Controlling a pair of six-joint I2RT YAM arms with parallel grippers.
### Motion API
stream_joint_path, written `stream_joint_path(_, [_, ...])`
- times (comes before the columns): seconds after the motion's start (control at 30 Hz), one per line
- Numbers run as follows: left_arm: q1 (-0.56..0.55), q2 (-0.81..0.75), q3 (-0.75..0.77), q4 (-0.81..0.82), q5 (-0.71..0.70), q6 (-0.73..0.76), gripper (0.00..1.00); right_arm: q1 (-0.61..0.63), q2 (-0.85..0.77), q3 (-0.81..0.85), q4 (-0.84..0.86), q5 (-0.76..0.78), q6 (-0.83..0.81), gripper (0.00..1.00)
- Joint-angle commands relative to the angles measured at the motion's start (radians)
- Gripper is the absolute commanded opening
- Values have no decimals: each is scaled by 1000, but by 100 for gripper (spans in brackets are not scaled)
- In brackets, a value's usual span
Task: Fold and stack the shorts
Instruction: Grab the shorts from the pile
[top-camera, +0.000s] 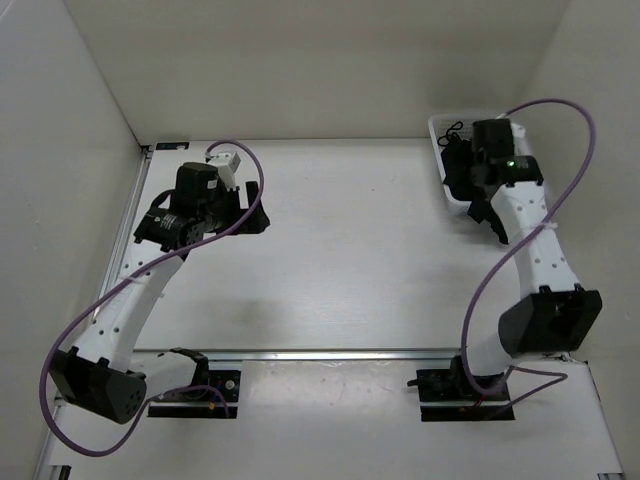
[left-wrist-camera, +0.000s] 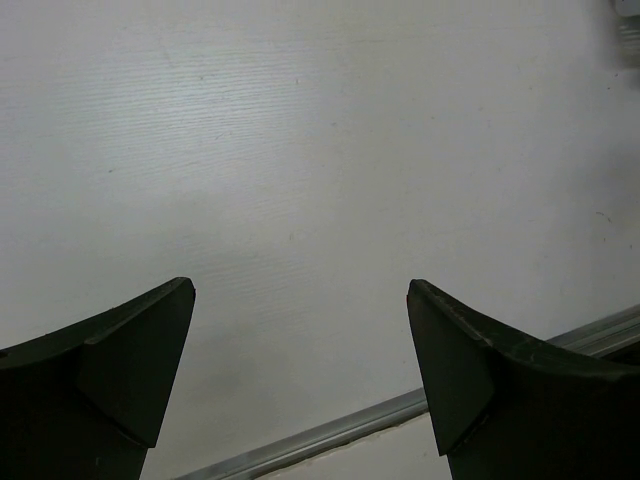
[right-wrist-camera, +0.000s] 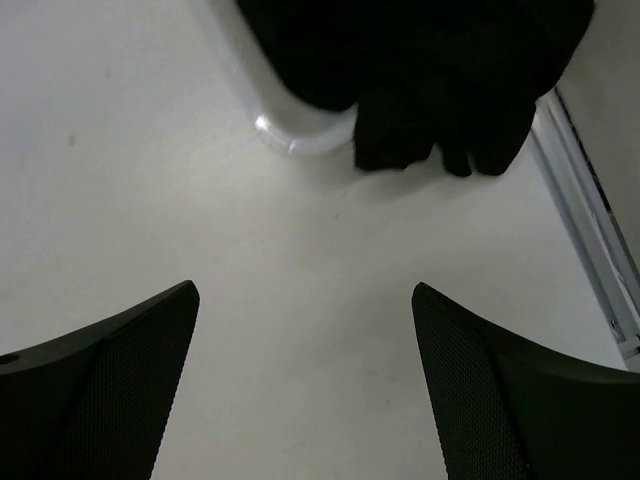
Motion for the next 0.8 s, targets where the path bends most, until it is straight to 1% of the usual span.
stream_joint_path(0.0, [-3,-45,-8,23,-29,-14,100,-143,148,161,23,-208,-13,89])
stream_joint_path(0.07, [-3,-36,-8,23,-30,-14,100,-192,226,233,3,-231,-1,89])
stream_joint_path(0.1, [-3,-25,-8,23,-39,-14,100,-203,309,304,-11,-240,10,89])
stream_joint_path(0.13, [-3,-25,-8,23,-39,-23,100,-214,354,343,-20,-252,10,89])
stream_joint_path(0.17, [-3,-16,-8,23,-39,-23,100,-229,400,386,-32,-252,10,94])
stream_joint_path(0.2, [-3,-6,-8,23,-39,-23,100,-229,500,485,-48,-252,10,95])
stream_joint_path(0.27, [-3,5,-8,23,-59,-23,100,-238,605,593,-101,-264,1,97])
stream_joint_path(0.3, [-3,19,-8,23,-59,-23,100,-250,698,686,-114,-264,0,99])
stream_joint_path(0.43, [-3,45,14,23,-94,-23,100,-272,878,840,-124,-292,0,99])
stream_joint_path(0.53, [-3,68,24,23,-94,-32,100,-290,984,908,-86,-320,28,99])
stream_joint_path(0.57, [-3,68,34,23,-94,-32,100,-290,1003,908,-72,-320,40,96])
stream_joint_path(0.6, [-3,68,44,23,-94,-32,100,-299,1026,908,-57,-332,49,90])
stream_joint_path(0.67, [-3,90,53,23,-94,-32,100,-300,1037,897,-14,-332,63,81])
stream_joint_path(0.7, [-3,90,65,23,-94,-32,100,-300,1037,897,-2,-332,63,67])
stream_joint_path(0.73, [-3,103,65,23,-85,-32,100,-300,1026,885,9,-332,63,59])
stream_joint_path(0.77, [-3,116,77,23,-85,-32,100,-300,1000,865,26,-315,72,47])
